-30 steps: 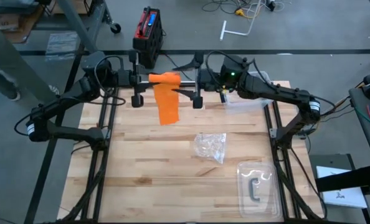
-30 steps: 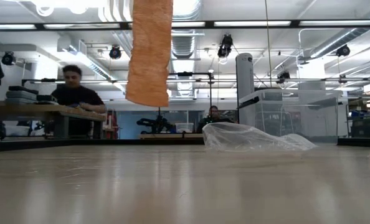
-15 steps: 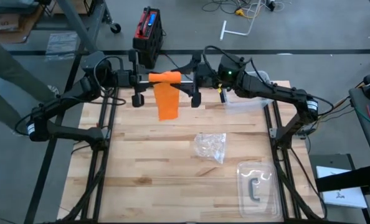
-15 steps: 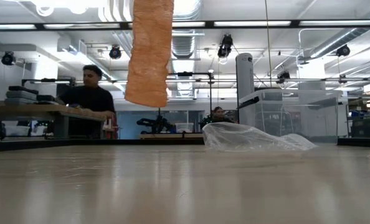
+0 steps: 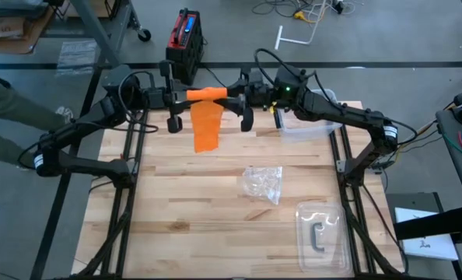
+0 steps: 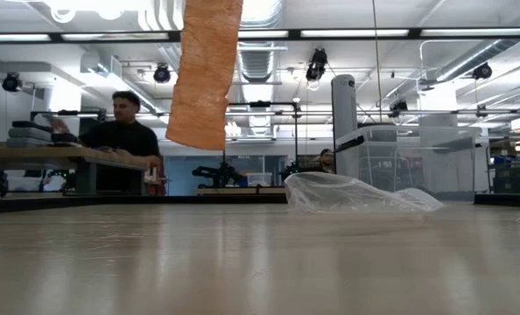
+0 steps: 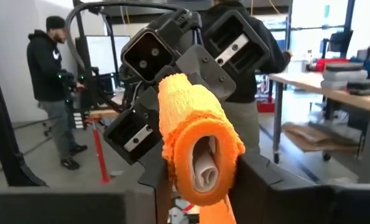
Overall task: Roll bandage
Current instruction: Roll the orange bandage
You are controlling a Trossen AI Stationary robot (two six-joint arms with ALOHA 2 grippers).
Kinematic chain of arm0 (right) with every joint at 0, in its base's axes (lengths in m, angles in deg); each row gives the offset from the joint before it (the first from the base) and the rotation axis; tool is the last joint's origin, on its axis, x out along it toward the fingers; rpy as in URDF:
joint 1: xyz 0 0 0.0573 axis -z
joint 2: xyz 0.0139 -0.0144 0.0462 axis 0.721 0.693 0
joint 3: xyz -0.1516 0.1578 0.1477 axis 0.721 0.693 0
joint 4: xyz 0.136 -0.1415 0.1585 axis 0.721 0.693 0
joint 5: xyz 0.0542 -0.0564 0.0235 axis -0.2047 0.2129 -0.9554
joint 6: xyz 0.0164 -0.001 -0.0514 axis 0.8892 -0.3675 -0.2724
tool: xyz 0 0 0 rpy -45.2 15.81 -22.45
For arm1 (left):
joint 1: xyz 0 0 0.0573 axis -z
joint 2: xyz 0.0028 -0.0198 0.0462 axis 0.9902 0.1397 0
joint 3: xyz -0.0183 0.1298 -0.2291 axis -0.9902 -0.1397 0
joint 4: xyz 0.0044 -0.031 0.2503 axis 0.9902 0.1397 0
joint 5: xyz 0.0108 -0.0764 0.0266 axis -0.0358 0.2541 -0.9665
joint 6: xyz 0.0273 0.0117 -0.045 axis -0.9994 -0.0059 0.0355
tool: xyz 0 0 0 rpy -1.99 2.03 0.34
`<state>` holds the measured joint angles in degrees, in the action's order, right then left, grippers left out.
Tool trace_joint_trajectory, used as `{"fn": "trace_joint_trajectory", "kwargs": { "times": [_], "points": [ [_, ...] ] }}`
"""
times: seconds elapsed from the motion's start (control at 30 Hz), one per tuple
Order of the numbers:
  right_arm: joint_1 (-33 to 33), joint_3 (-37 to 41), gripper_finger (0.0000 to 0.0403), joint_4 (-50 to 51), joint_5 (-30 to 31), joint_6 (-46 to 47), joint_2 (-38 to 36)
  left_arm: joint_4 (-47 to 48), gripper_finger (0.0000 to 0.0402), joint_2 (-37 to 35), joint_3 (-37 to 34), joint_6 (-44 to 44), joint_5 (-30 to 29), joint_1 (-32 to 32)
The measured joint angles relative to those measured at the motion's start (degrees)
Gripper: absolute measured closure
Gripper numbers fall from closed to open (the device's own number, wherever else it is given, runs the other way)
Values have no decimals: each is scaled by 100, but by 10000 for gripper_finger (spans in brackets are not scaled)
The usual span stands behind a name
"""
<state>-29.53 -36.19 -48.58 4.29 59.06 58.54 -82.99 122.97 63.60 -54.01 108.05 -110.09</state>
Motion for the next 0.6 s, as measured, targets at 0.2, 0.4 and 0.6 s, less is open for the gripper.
{"fn": "trace_joint_trajectory", "kwargs": {
  "times": [0.2, 0.4, 0.6],
  "points": [
    [11, 0, 286, 36, -1, 89, -19, -33, 298, 37, 0, 393, -9, -2],
    [6, 0, 303, -13, 8, -837, -40, -78, 229, 24, -2, 1657, -36, -10],
    [2, 0, 320, -15, 10, -1762, -47, 76, 141, -95, -2, 2565, -42, -15]
  ]
}}
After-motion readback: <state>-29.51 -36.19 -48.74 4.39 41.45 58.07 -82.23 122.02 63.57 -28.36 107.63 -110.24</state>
